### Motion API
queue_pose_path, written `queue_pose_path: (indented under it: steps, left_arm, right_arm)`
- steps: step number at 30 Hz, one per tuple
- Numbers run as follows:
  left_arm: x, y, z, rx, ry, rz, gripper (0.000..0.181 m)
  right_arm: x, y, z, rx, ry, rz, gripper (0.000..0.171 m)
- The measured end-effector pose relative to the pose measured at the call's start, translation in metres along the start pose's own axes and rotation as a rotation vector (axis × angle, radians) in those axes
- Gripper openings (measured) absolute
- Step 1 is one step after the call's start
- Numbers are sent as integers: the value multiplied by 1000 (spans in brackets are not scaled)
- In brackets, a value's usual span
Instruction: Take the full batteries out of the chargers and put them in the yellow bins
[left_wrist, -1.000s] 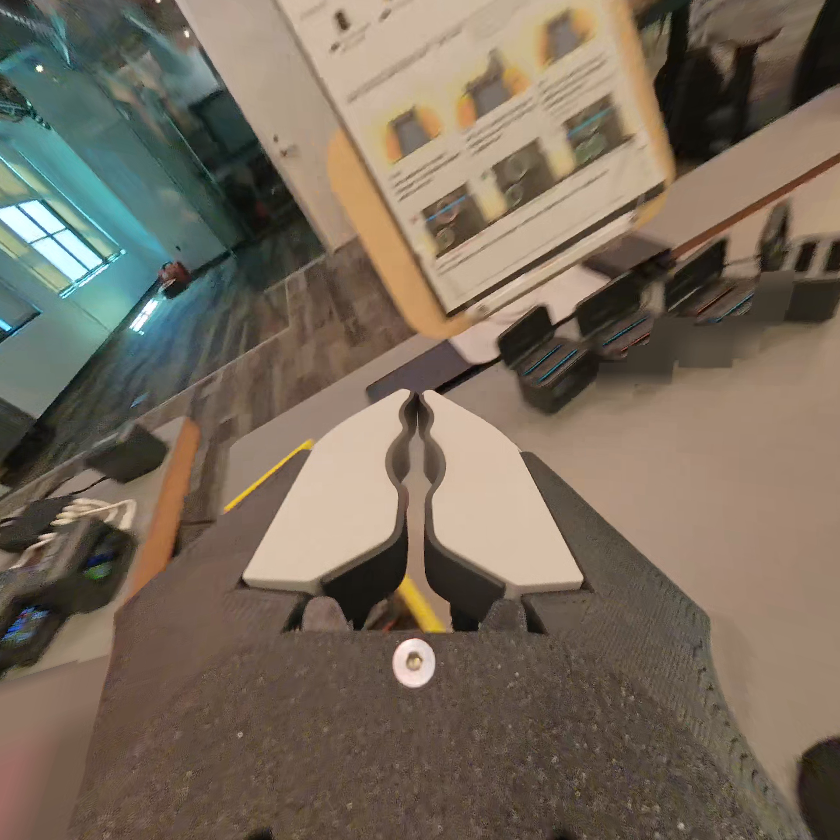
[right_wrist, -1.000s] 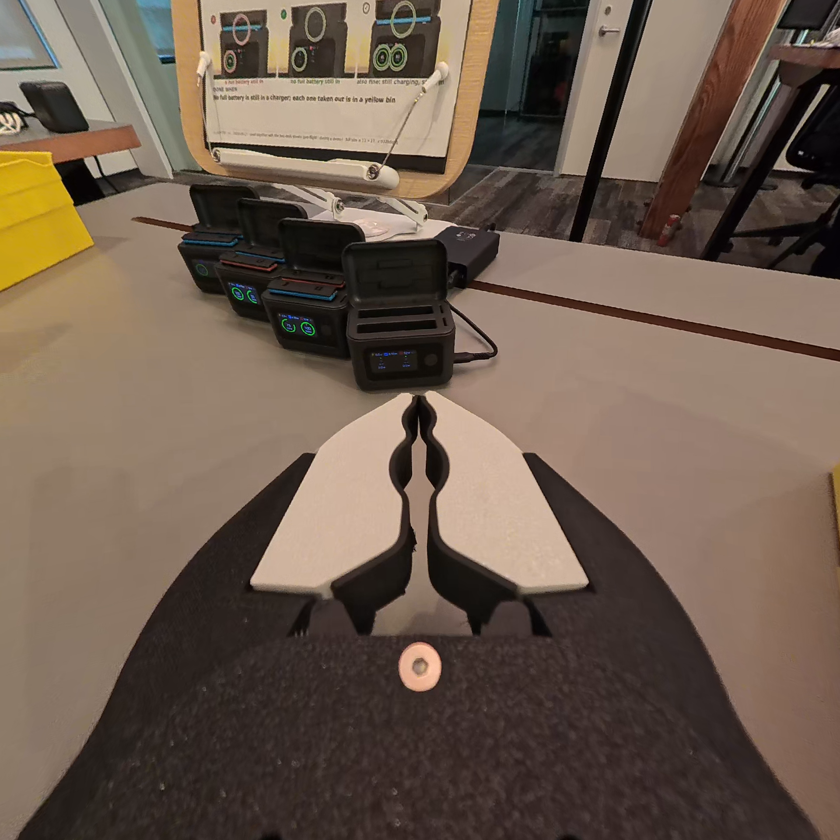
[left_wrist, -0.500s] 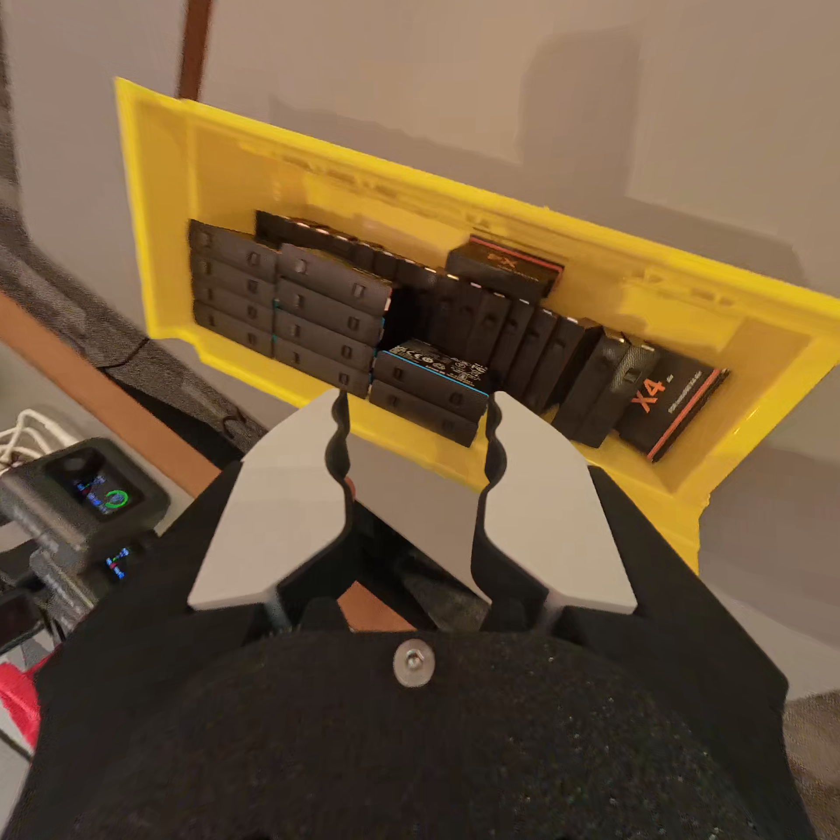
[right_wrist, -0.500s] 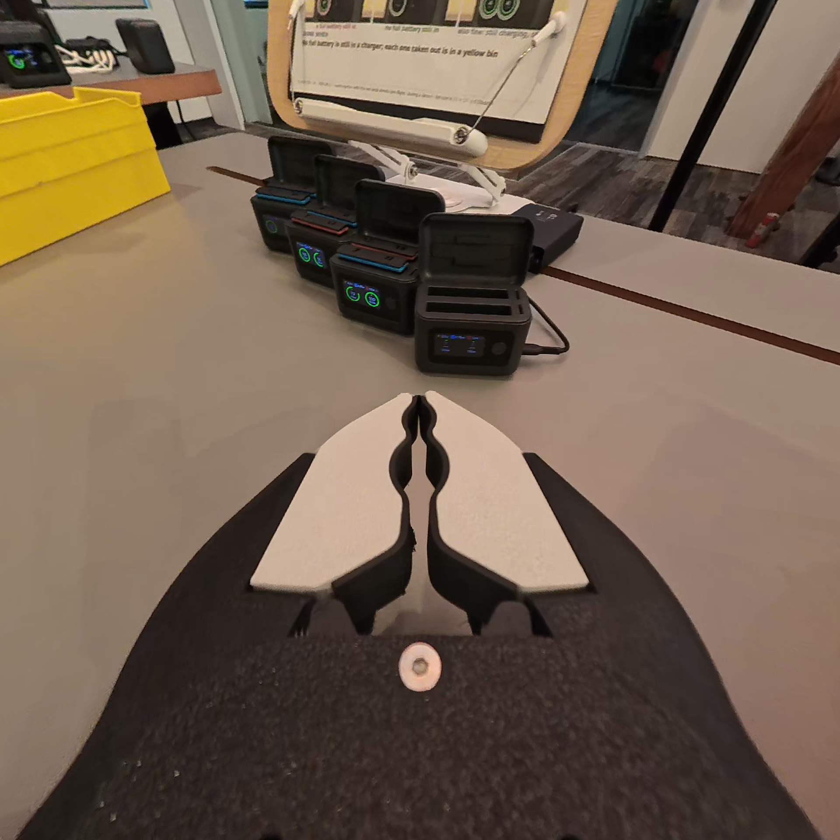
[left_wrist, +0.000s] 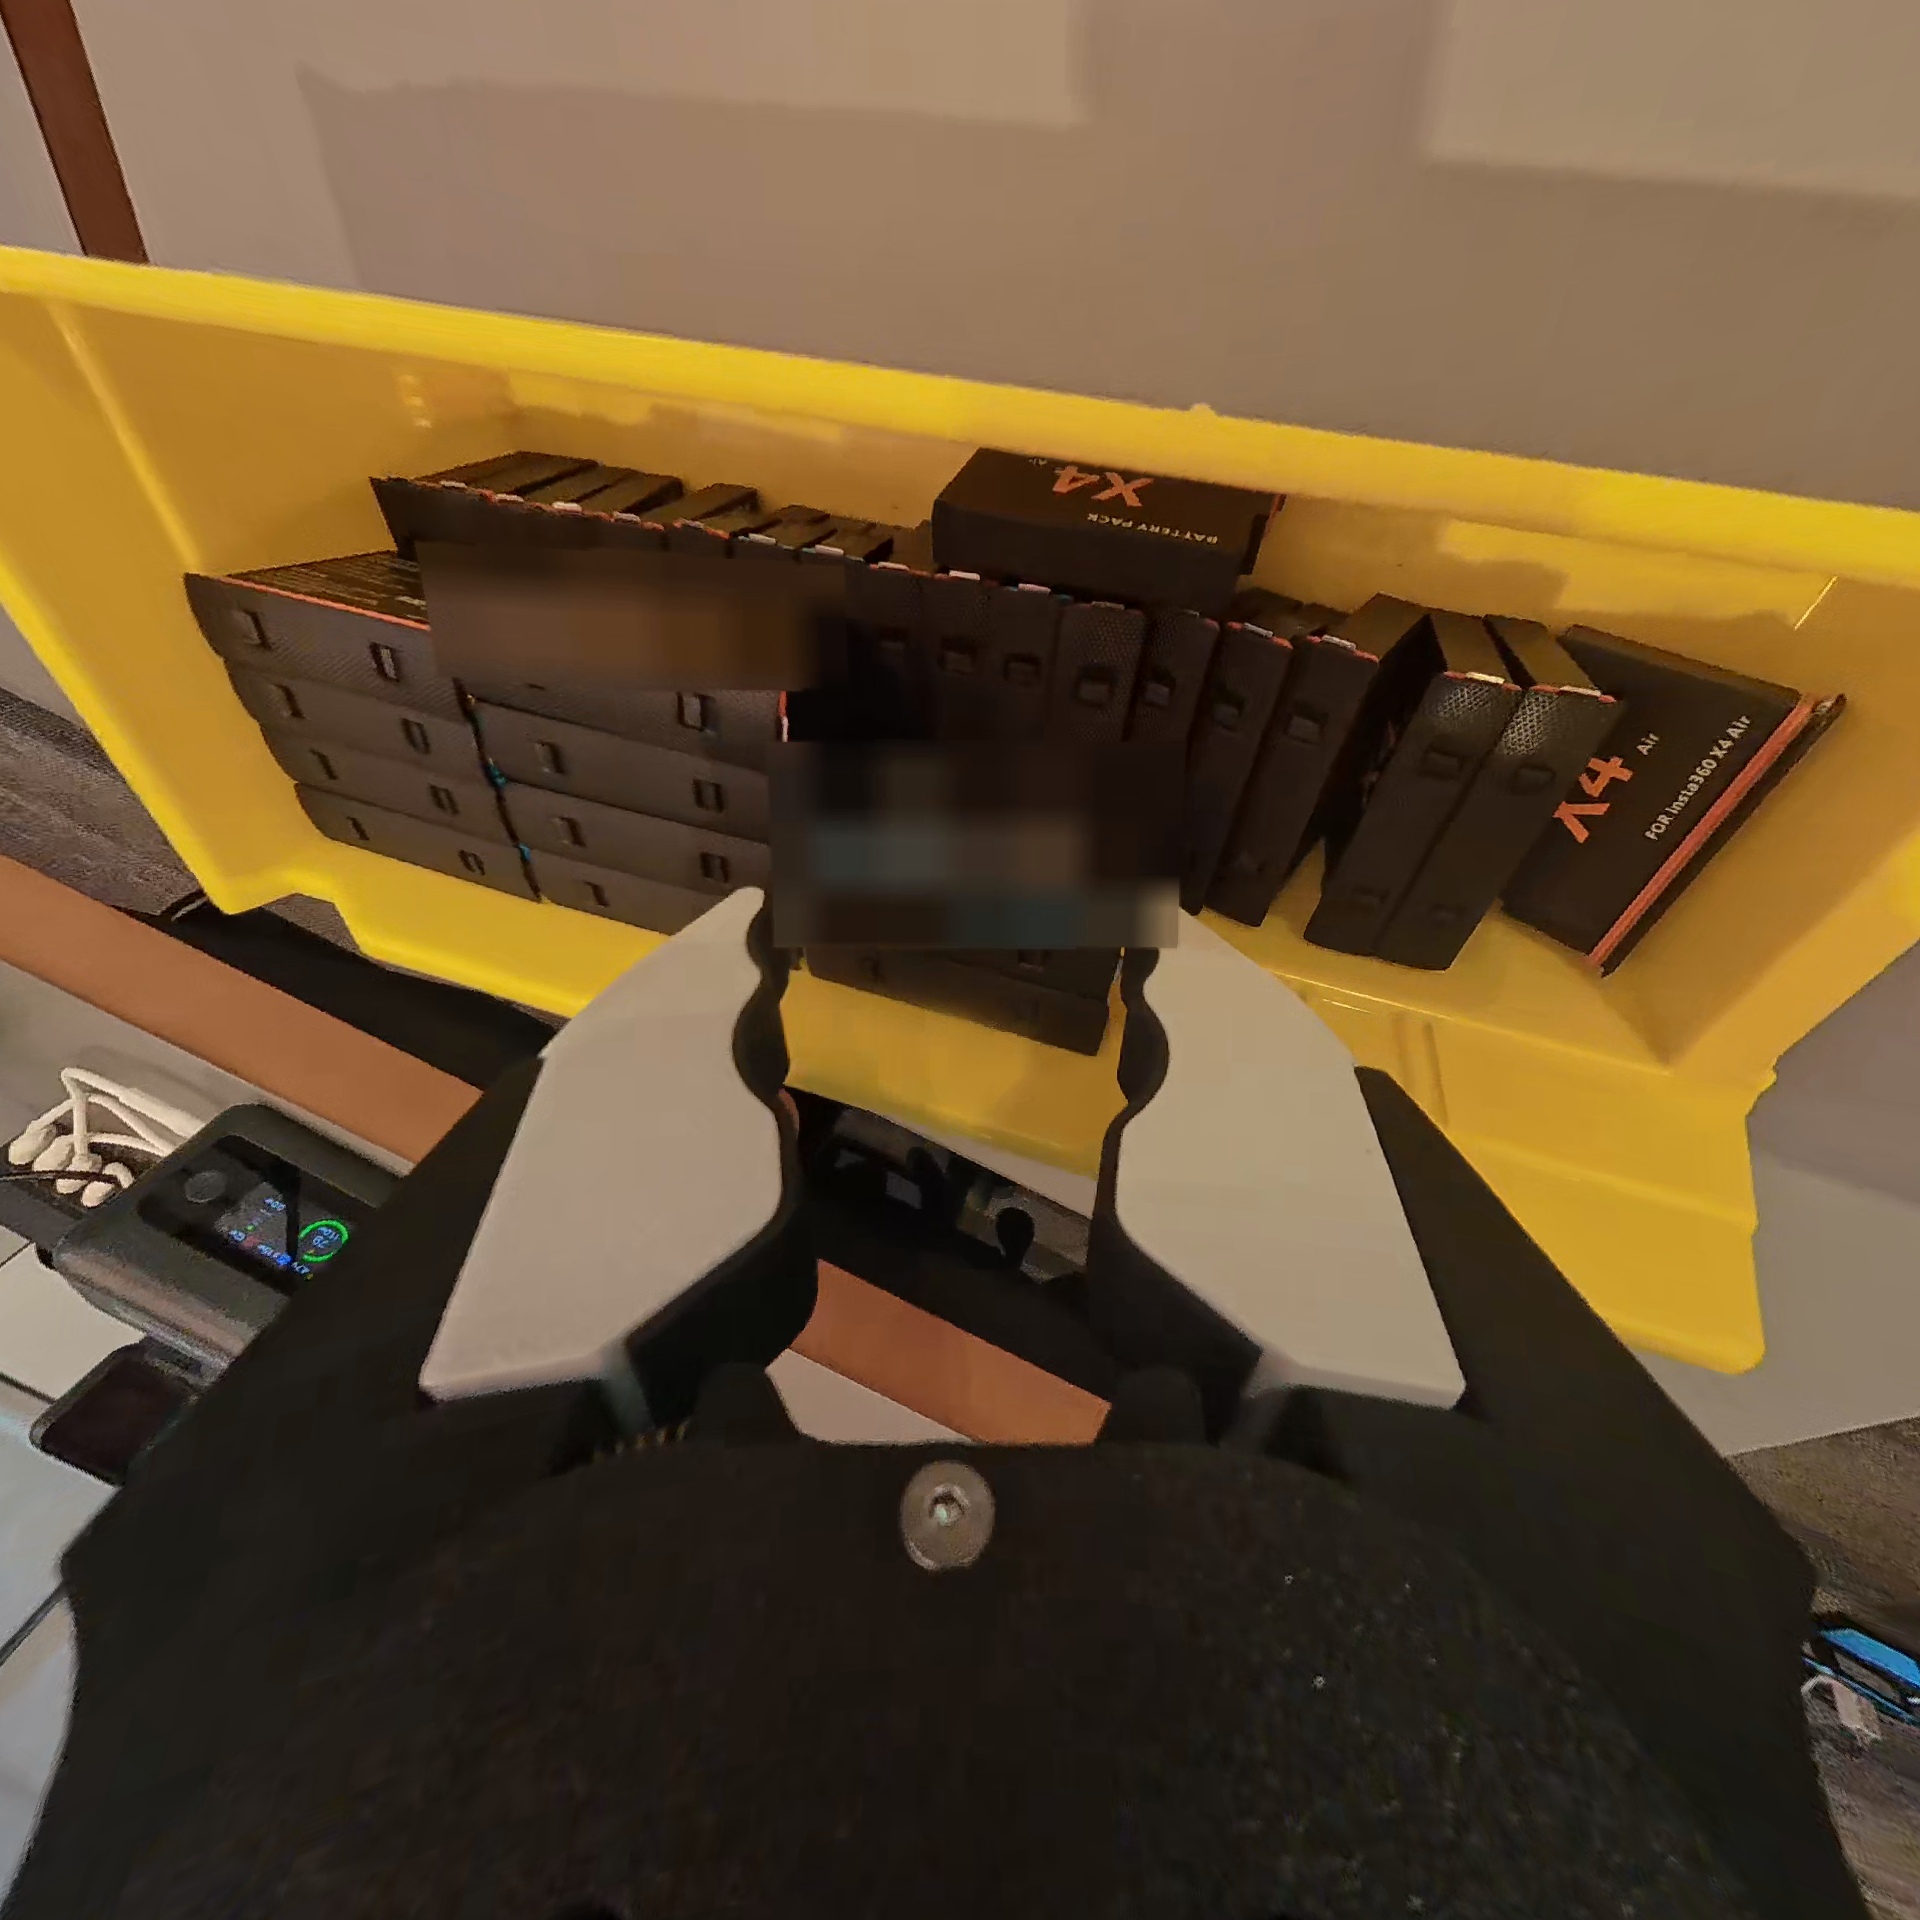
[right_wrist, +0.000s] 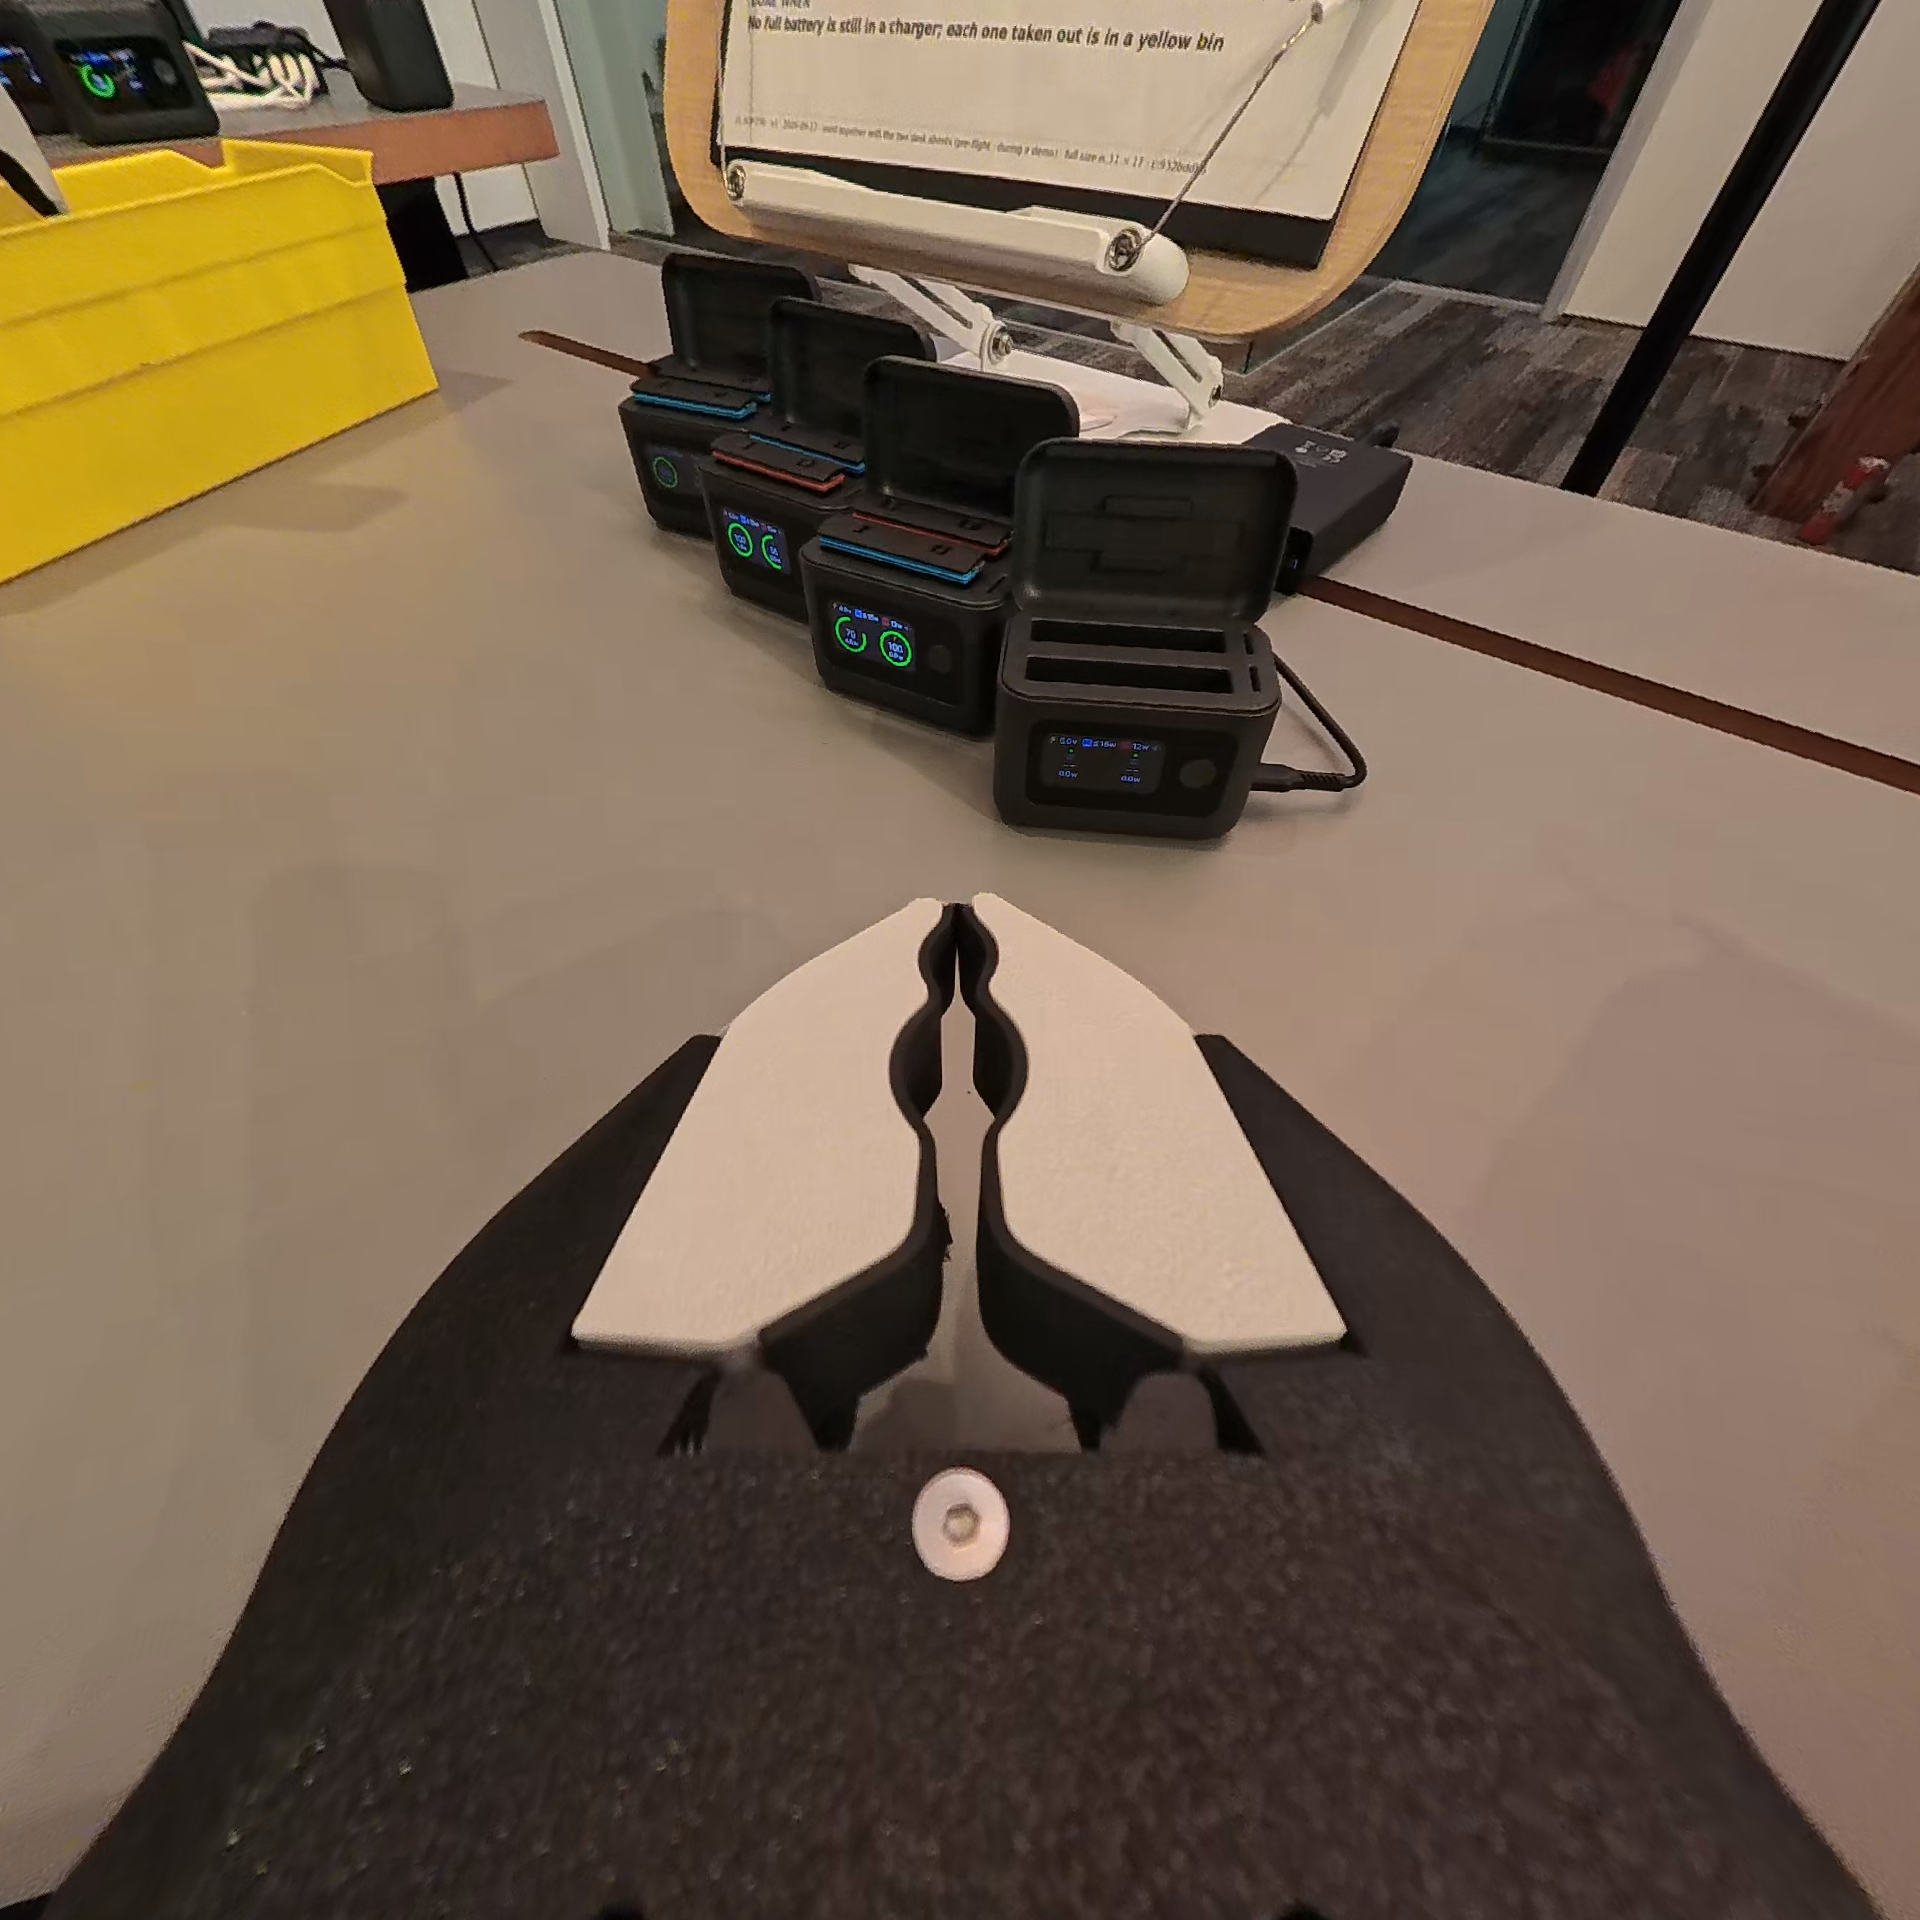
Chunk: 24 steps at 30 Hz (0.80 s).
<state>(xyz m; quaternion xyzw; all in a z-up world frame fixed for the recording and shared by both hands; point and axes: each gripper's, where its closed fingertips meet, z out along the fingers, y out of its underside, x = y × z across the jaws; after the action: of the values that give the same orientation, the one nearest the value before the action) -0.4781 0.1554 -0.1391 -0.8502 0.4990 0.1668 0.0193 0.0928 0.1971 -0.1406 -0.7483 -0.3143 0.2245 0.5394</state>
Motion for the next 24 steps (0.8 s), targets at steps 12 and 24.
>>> queue_pose_path:
  steps: [12, 24]
  left_arm:
    - [2, -2, 0, 15, -47, 41, 58]
    - [5, -4, -3, 50, -54, 84, 54]
  right_arm:
    - [-2, 3, 2, -14, -11, 0, 0]
    - [-2, 1, 0, -5, -15, 1, 0]
